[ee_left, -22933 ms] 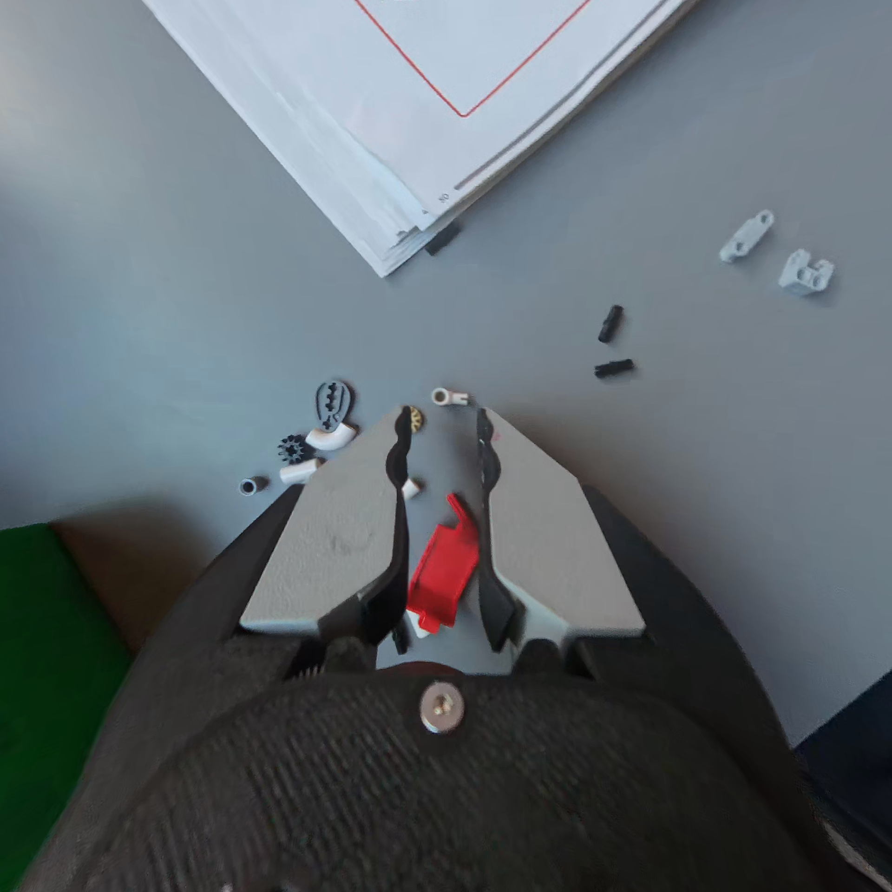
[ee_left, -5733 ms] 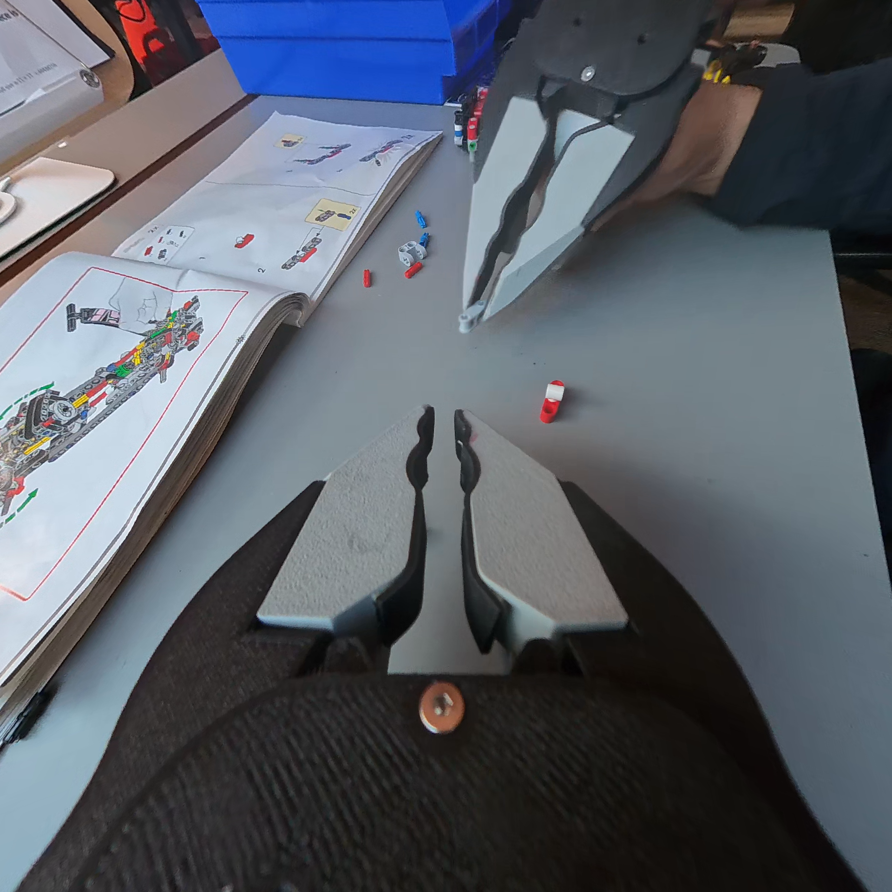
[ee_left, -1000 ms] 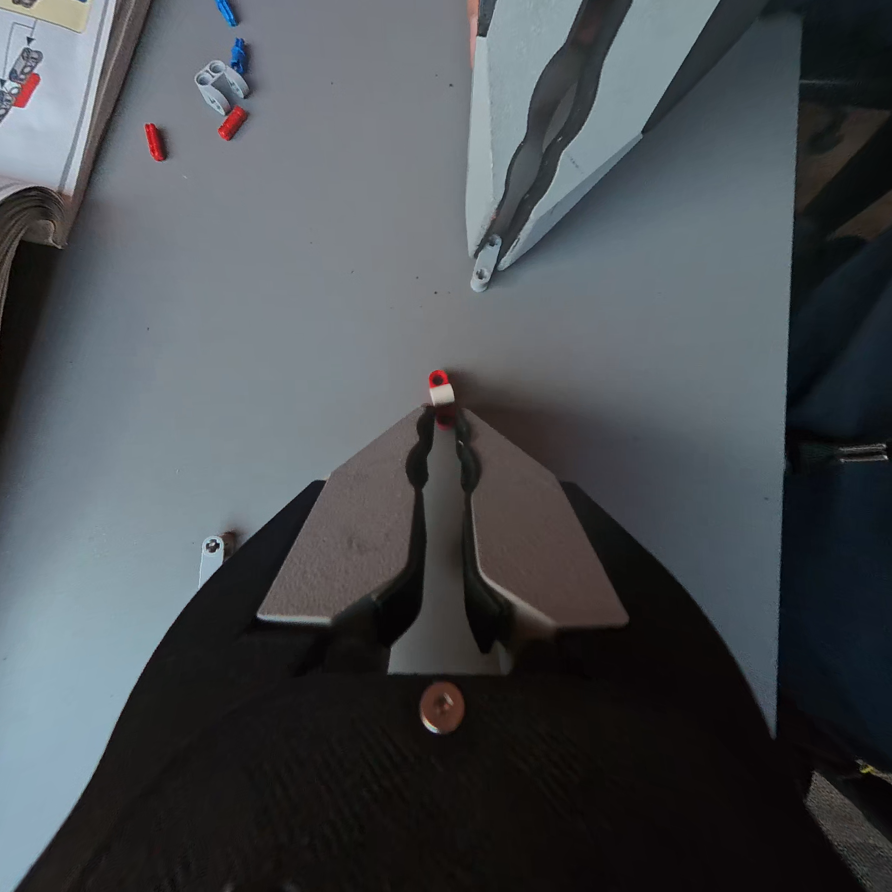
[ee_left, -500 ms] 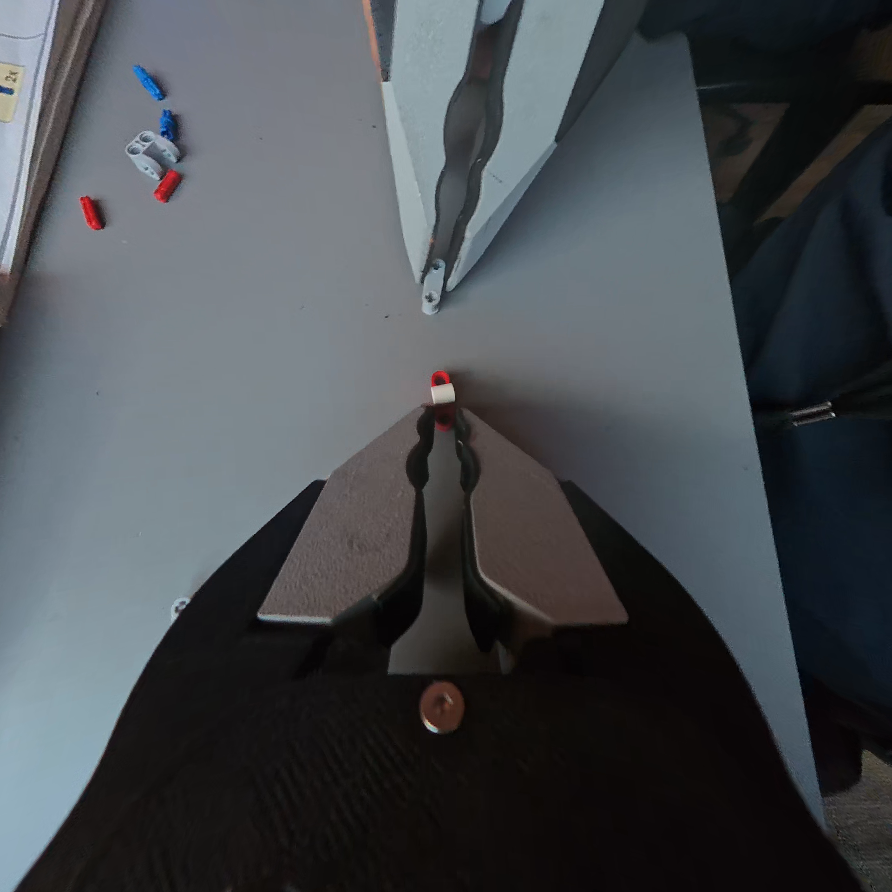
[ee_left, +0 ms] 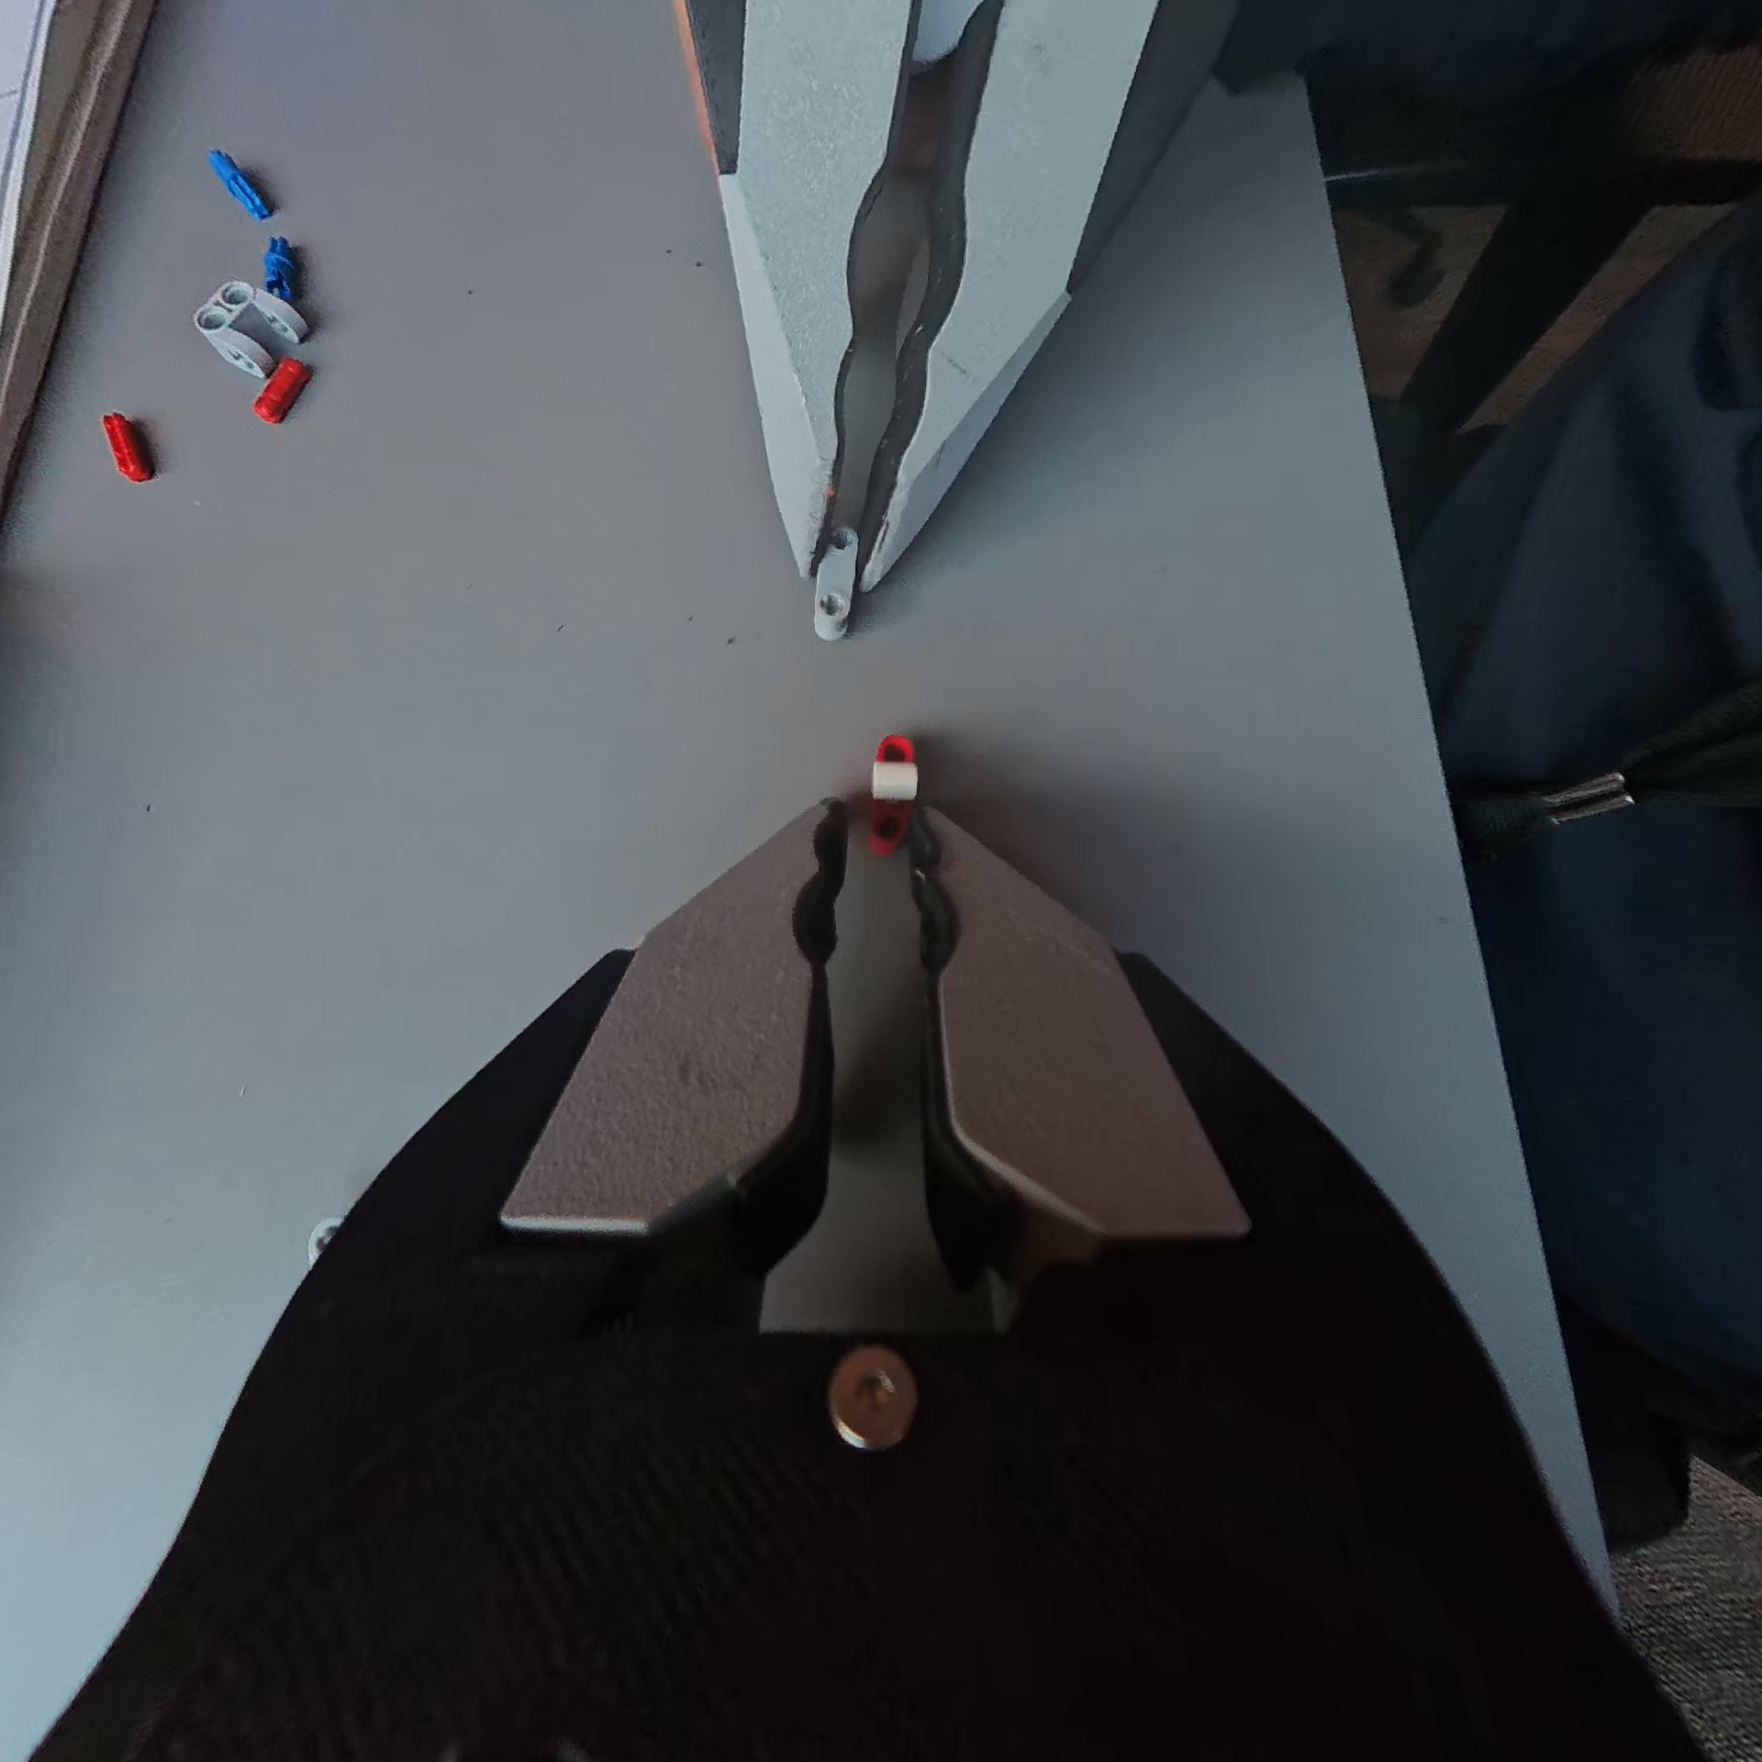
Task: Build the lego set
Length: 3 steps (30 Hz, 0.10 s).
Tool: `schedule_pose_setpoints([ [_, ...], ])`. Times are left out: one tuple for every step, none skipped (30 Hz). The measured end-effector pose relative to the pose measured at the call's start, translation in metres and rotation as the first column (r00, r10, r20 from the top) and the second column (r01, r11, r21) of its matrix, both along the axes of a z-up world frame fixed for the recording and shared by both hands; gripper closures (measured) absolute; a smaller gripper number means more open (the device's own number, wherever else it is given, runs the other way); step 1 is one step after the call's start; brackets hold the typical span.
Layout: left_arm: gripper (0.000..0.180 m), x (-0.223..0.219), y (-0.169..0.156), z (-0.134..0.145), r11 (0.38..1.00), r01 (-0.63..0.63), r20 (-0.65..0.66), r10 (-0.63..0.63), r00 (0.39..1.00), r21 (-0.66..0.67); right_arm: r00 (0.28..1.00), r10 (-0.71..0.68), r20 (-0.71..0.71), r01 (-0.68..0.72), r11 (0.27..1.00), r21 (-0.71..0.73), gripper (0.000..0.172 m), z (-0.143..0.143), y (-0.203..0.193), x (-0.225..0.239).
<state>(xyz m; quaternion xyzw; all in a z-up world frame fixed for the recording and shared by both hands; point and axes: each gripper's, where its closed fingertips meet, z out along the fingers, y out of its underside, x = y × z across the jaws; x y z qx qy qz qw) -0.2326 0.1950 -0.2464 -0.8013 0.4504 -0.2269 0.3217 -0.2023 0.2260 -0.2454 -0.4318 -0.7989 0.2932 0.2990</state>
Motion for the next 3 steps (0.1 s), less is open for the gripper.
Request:
schedule_pose_setpoints([
  [0.172, 0.0011, -0.0002, -0.0001, 1.000, 0.003, -0.001, -0.003, 1.000, 0.000, 1.000, 0.005, -0.014, -0.006, 1.000, -0.011, 0.167, 0.0026, -0.0025, -0.0012],
  [0.174, 0.0022, -0.0003, -0.0002, 1.000, 0.006, -0.002, -0.006, 1.000, 0.001, 1.000, 0.014, -0.025, -0.015, 1.000, -0.026, 0.167, 0.0051, -0.0061, -0.0023],
  [0.175, 0.0034, -0.0005, -0.0003, 1.000, 0.010, -0.004, -0.010, 1.000, 0.004, 0.999, 0.020, -0.028, -0.021, 0.999, -0.037, 0.167, 0.0063, -0.0089, -0.0034],
])
